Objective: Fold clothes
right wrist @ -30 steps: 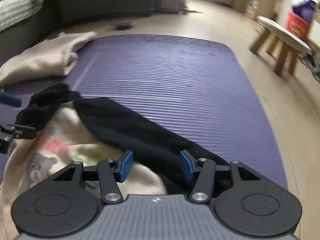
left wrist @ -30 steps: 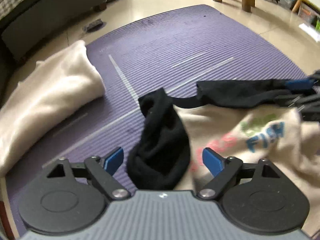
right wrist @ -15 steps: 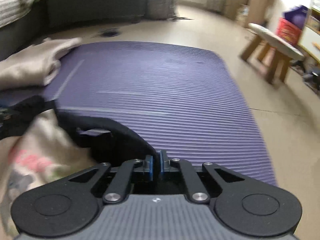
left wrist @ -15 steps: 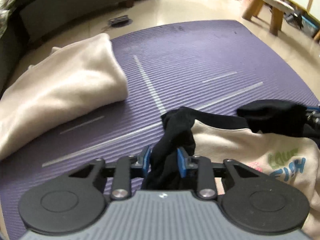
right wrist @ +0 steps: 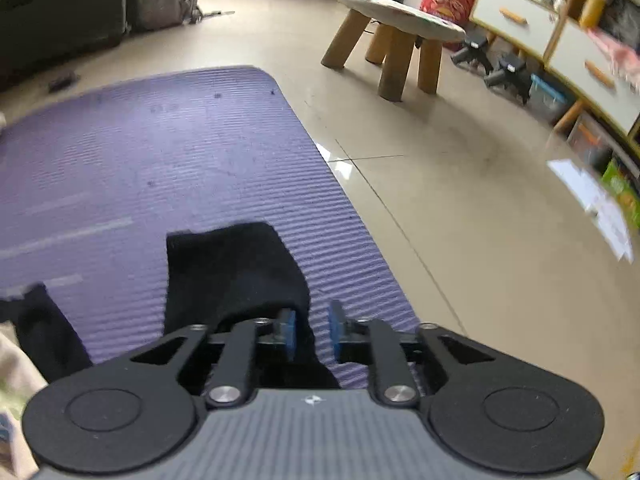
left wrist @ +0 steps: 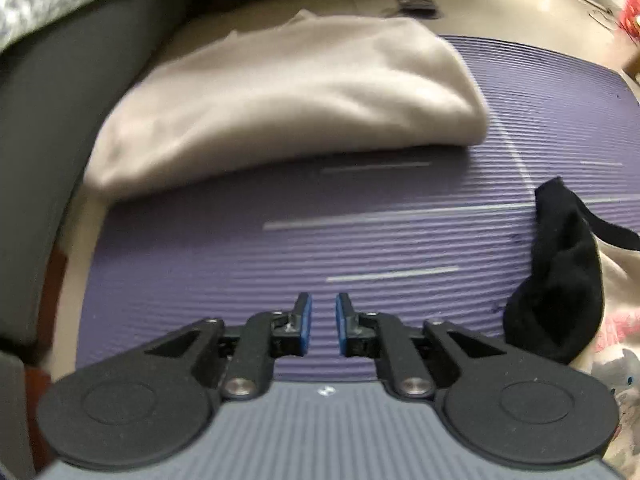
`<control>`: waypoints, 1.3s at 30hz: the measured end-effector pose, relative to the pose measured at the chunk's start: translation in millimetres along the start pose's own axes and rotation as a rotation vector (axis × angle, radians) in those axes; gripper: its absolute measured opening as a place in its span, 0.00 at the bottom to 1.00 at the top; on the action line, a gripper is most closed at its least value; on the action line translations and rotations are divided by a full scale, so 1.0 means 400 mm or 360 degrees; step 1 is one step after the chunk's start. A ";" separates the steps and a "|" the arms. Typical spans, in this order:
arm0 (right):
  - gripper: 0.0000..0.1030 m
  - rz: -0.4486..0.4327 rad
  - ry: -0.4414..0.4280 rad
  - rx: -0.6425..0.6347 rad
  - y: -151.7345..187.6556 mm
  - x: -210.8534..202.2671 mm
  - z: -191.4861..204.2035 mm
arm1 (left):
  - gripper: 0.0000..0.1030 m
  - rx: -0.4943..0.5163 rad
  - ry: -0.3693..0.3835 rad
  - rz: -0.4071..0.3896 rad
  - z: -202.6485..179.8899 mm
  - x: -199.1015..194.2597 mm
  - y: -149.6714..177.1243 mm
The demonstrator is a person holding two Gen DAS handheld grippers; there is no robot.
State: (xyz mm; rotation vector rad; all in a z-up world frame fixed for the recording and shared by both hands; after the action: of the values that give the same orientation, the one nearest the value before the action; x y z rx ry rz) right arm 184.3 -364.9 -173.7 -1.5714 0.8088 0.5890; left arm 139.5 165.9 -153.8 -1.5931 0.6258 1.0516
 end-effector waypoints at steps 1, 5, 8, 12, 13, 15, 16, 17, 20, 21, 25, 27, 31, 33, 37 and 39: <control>0.34 -0.0013 -0.0017 -0.0003 -0.005 -0.003 0.005 | 0.56 -0.0024 0.0068 -0.0002 -0.011 -0.006 -0.007; 0.43 -0.0054 -0.0102 -0.0047 -0.025 -0.014 0.052 | 0.76 0.0072 0.0244 -0.0064 -0.110 -0.038 -0.038; 0.44 -0.0063 -0.0248 -0.0076 -0.037 -0.016 0.118 | 0.81 0.0171 0.0348 -0.0080 -0.204 -0.044 -0.057; 0.45 -0.0021 -0.0497 -0.0171 -0.038 -0.008 0.233 | 0.78 0.0278 0.0376 -0.0071 -0.292 -0.012 -0.067; 0.45 -0.0002 -0.0556 -0.0199 -0.038 -0.005 0.259 | 0.76 0.0290 0.0377 -0.0059 -0.306 0.002 -0.064; 0.46 0.0033 -0.0634 -0.0253 -0.037 0.007 0.300 | 0.66 0.0288 0.0386 -0.0031 -0.324 0.026 -0.058; 0.47 0.0049 -0.0661 -0.0280 -0.036 0.015 0.317 | 0.37 0.0262 0.0400 -0.0023 -0.324 0.031 -0.057; 0.47 0.0064 -0.0688 -0.0301 -0.034 0.023 0.335 | 0.06 0.0224 0.0412 -0.0014 -0.319 0.037 -0.056; 0.47 0.0071 -0.0734 -0.0300 -0.022 0.052 0.375 | 0.04 0.0100 0.0431 -0.0023 -0.285 0.040 -0.057; 0.48 0.0055 -0.0736 -0.0295 -0.018 0.056 0.380 | 0.04 0.0077 0.0412 -0.0053 -0.260 0.028 -0.057; 0.49 -0.0022 -0.0741 -0.0349 -0.006 0.050 0.385 | 0.04 0.0044 0.0240 -0.0129 -0.140 -0.018 -0.038; 0.49 -0.0079 -0.0743 -0.0450 0.005 0.038 0.388 | 0.04 0.0055 0.0124 -0.0076 -0.079 -0.012 -0.017; 0.47 -0.0138 -0.0762 -0.0566 0.009 0.028 0.399 | 0.16 0.0012 0.0145 -0.0021 -0.015 -0.008 -0.010; 0.22 -0.0146 -0.0800 -0.0623 0.008 0.019 0.413 | 0.52 0.0046 0.0251 -0.0052 -0.048 -0.015 -0.032; 0.05 -0.0184 -0.0815 -0.0723 0.005 -0.001 0.434 | 0.83 0.0225 0.0495 -0.0057 -0.187 0.002 -0.078; 0.04 -0.0229 -0.0758 -0.0747 -0.001 -0.012 0.435 | 0.82 0.0291 0.0507 -0.0001 -0.235 0.034 -0.085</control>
State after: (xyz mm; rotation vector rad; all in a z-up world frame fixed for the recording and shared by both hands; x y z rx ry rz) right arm 194.2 -192.9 -197.4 -1.7862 0.1995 1.0496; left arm 202.9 88.0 -145.9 -1.6096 0.9088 0.7209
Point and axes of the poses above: each gripper's, at about its wrist camera, not at the fingertips, and x roughly the way its jaws point, z to its left, y to its underside, the point moved 9 cm from there along x, roughly the way its jaws point, and after that the axes turned 7 degrees about -x, right-handed, at the moved point
